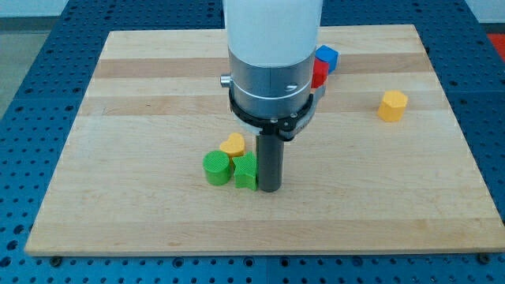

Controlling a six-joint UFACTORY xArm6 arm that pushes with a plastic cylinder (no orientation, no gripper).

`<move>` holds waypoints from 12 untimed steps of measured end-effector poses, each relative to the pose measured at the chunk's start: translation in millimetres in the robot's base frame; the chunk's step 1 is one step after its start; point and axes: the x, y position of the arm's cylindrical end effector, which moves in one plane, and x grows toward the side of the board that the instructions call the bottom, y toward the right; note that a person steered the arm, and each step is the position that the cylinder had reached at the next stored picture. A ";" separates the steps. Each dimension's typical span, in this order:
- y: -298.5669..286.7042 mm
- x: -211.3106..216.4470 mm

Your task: Slide the yellow hexagon closer to the yellow heart

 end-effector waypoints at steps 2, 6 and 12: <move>69.0 -11.6; 262.6 -99.1; 198.4 -113.7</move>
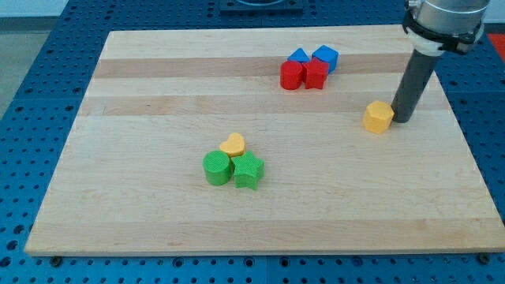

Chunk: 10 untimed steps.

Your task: Slide the yellow hexagon closer to the yellow heart

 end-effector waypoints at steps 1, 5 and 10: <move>-17.9 0.2; -103.0 19.1; -180.6 42.8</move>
